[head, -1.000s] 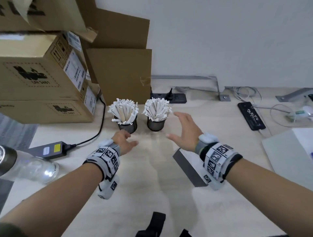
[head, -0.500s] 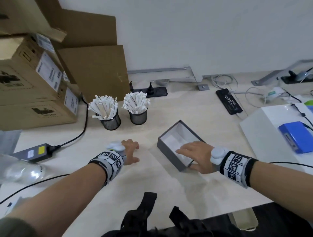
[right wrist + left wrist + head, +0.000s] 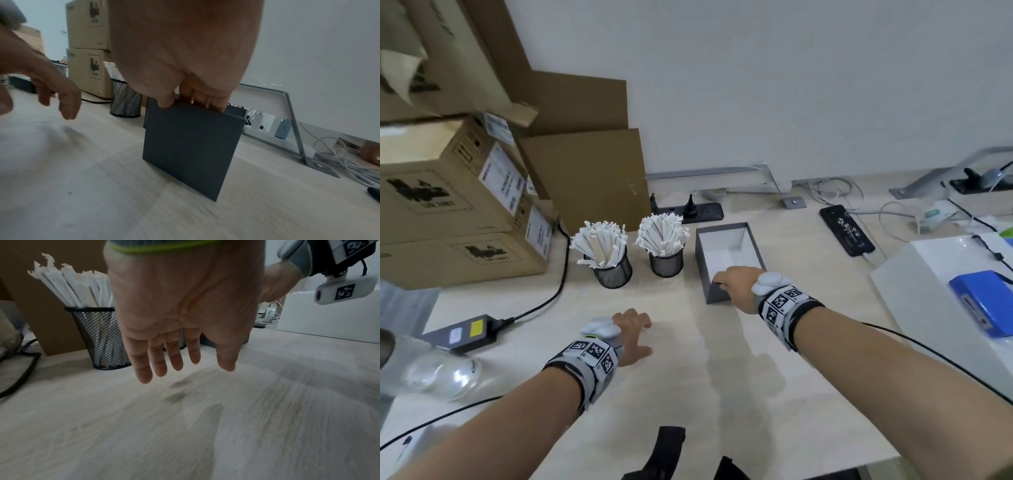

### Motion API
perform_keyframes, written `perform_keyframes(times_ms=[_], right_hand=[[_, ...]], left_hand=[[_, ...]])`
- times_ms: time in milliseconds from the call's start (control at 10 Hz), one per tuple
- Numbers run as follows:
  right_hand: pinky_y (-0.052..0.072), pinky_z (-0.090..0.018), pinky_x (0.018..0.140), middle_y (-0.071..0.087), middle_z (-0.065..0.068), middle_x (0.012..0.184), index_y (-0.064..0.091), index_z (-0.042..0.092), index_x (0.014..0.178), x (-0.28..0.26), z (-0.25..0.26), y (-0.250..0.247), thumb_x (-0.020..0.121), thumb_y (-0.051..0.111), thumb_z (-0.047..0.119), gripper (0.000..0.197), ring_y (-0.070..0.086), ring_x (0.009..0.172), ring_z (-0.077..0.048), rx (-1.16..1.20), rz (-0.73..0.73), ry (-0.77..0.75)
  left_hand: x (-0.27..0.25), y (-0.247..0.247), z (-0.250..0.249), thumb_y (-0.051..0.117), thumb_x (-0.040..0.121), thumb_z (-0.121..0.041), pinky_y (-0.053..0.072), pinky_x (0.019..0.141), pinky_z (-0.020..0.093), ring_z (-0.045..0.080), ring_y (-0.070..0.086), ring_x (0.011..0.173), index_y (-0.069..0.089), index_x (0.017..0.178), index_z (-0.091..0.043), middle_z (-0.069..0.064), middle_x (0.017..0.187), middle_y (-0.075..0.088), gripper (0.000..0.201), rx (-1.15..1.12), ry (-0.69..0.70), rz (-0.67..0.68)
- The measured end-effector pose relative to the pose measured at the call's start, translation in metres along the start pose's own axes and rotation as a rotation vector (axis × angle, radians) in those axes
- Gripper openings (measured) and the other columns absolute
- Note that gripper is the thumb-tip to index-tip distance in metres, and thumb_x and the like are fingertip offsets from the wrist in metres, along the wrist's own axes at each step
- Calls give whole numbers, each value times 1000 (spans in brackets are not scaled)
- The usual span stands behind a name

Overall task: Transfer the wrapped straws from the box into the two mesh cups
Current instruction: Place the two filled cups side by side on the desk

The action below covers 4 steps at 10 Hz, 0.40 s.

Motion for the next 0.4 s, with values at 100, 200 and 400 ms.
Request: perform_keyframes(times_ms=[100, 200, 400], right_hand=[[50, -39, 85, 55, -7, 110, 51, 20, 125, 6, 2, -7, 97, 38, 14, 31, 57, 92, -28, 1, -7, 6], [47, -41, 90, 54, -5, 124, 47, 26, 131, 0, -2, -10, 100, 37, 30, 33, 57, 107, -30, 42, -23, 48], [45, -40, 96, 49, 2, 139, 39, 32, 138, -4, -12, -28, 98, 38, 41, 41, 53, 119, -26, 95, -130, 84]], left_hand=[[0, -7, 4, 53, 89, -60, 45, 96, 41, 21, 52, 117, 41, 136, -30, -1, 136, 45, 57, -10, -12, -31], [0, -18, 4, 54, 90, -59, 44, 96, 39, 21, 52, 119, 42, 136, -29, -1, 138, 45, 57, -9, -14, -50], [9, -51, 3, 59, 88, -56, 45, 97, 40, 25, 53, 119, 45, 136, -27, 1, 139, 46, 58, -36, -7, -115]])
Point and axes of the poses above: each hand's wrist, its own x-axis towards the middle knuckle, its own y-axis out of the palm, z = x × y, the point moved 5 cm from there along x, towards the middle knuckle
